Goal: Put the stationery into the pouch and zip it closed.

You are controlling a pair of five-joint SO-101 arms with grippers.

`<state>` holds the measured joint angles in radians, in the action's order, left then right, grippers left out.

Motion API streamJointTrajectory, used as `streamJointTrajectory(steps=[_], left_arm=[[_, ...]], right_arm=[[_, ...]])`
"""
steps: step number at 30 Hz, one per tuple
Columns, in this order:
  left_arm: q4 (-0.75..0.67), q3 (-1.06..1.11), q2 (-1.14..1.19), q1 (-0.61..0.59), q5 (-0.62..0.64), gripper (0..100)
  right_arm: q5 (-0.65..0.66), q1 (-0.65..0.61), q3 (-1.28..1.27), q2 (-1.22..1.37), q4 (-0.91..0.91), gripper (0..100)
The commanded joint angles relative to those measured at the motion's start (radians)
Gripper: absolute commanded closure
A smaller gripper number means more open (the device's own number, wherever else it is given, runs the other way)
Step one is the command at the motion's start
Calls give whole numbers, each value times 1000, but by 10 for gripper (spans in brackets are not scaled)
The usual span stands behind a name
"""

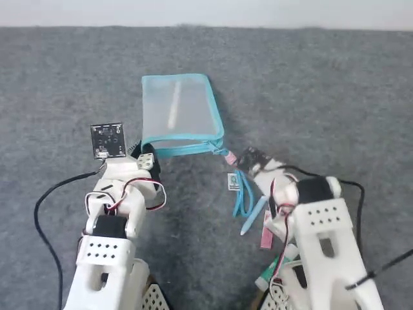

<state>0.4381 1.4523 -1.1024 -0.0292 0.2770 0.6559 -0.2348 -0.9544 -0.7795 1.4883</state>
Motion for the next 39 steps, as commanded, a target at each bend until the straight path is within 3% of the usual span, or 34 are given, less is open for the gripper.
streamJointTrajectory(steps=[1,4,7,10,15,19,21,32,39], left_arm=[[-34,-28,17,-5,-15,988],[-34,-28,17,-8,-15,988],[-34,-28,17,-9,-17,988],[-34,-28,17,-9,-17,988],[-34,-28,17,-9,-17,988],[-34,-28,17,-9,-17,988],[-32,-28,17,-9,-17,988],[-31,-27,17,-9,-17,988],[-34,-27,15,-9,-17,988]], right_arm=[[95,-30,-52,-110,-15,808],[103,-85,-104,-139,-13,812],[129,-64,-112,-140,-10,891],[189,30,-118,-139,-2,991],[267,263,-118,-139,-30,946],[94,490,-118,-143,-251,991],[6,538,-130,-153,-297,990],[-77,532,-598,-521,-591,991],[-77,533,-736,-891,-467,991]])
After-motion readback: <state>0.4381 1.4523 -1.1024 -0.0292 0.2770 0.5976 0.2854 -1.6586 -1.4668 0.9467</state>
